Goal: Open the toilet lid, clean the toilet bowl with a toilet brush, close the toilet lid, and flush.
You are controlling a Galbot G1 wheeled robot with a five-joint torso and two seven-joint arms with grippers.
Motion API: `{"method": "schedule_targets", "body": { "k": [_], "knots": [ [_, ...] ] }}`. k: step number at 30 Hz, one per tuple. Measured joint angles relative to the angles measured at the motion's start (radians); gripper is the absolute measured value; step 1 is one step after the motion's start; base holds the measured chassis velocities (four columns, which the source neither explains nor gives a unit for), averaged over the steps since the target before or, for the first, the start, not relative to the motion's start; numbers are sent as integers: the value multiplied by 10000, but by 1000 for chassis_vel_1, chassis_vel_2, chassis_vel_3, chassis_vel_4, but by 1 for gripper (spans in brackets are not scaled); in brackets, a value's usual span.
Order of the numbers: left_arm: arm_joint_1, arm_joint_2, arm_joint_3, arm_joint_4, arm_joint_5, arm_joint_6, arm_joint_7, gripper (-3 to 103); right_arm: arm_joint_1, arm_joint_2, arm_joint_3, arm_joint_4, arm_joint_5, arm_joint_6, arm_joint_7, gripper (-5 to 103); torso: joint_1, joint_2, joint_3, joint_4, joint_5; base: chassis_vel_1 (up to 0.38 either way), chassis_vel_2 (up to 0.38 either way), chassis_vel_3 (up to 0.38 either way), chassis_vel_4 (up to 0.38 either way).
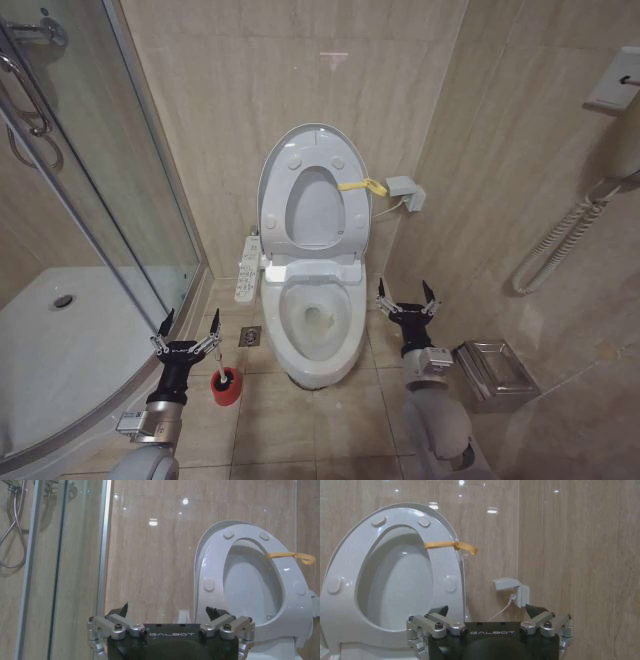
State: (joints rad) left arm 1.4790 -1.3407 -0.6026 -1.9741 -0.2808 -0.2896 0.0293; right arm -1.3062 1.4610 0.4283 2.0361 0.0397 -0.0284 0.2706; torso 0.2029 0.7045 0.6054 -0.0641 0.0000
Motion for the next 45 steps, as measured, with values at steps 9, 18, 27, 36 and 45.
{"method": "schedule_targets", "body": {
  "k": [9, 18, 27, 36, 45],
  "knots": [
    [0, 0, 0, 0, 0, 0, 0, 100, 1, 0, 0, -4, 3, 0, 0, 100, 0, 0, 0, 0, 0, 0, 0, 0, 0],
    [0, 0, 0, 0, 0, 0, 0, 100, 1, -1, 0, -4, 3, 0, 0, 100, 0, 0, 0, 0, 0, 0, 0, 0, 0],
    [0, 0, 0, 0, 0, 0, 0, 100, 1, -1, 0, -5, 3, 0, 1, 100, 0, 0, 0, 0, 0, 0, 0, 0, 0],
    [0, 0, 0, 0, 0, 0, 0, 100, 1, -1, 0, -5, 4, 0, 0, 100, 0, 0, 0, 0, 0, 0, 0, 0, 0],
    [0, 0, 0, 0, 0, 0, 0, 100, 1, -1, 1, -5, 4, 0, 1, 100, 0, 0, 0, 0, 0, 0, 0, 0, 0]
  ]
}}
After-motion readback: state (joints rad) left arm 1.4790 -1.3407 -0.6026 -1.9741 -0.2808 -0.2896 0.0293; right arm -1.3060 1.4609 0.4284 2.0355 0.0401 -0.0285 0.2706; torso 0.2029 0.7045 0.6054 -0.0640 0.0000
